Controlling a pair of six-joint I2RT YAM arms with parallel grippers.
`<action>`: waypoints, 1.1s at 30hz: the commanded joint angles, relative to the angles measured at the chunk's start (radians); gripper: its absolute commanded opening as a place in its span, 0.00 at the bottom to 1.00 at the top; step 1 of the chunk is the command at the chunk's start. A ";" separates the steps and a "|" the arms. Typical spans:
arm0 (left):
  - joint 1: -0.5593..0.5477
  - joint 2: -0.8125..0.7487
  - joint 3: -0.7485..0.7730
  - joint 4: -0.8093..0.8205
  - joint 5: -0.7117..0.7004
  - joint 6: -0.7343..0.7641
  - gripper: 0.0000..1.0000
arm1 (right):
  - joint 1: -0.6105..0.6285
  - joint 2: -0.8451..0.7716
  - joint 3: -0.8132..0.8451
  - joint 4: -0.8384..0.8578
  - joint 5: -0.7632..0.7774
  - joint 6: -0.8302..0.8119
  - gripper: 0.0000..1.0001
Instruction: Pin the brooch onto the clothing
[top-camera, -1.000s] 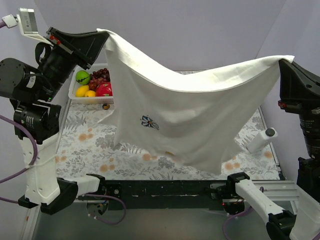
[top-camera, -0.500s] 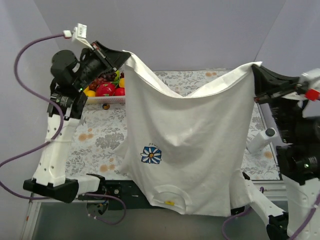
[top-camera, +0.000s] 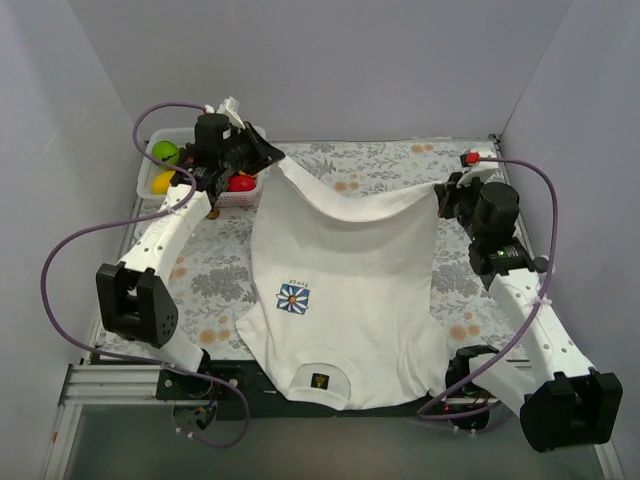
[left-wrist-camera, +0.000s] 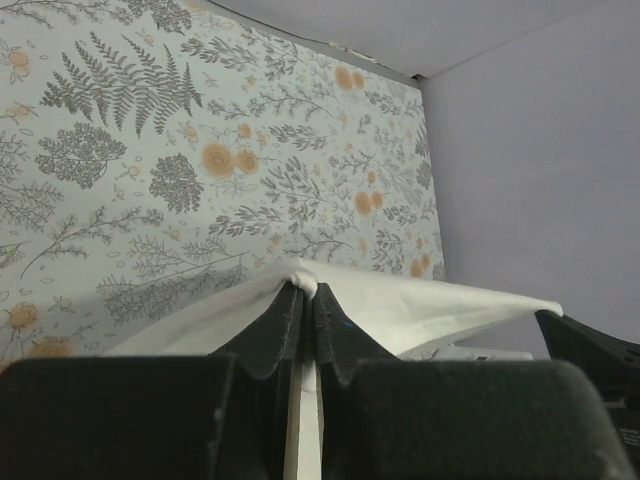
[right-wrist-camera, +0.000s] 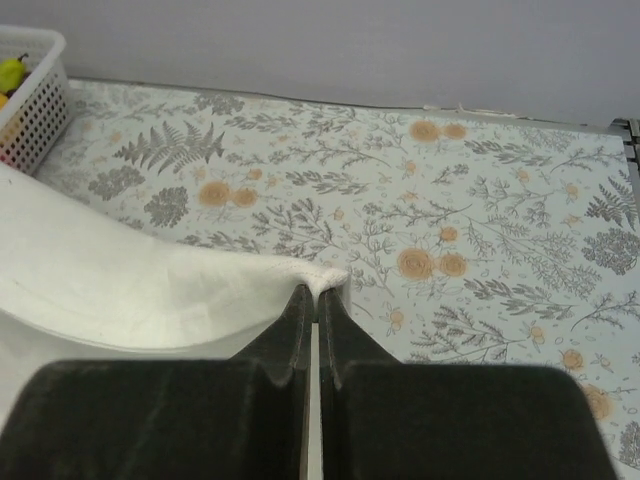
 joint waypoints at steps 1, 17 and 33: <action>0.006 0.047 0.006 0.104 -0.008 0.017 0.00 | -0.081 0.069 0.024 0.257 -0.076 0.087 0.01; 0.034 0.391 0.208 0.136 0.039 -0.012 0.00 | -0.246 0.602 0.346 0.250 -0.301 0.239 0.01; 0.109 0.741 0.530 0.033 0.133 -0.130 0.13 | -0.250 1.171 1.056 -0.184 -0.332 0.297 0.01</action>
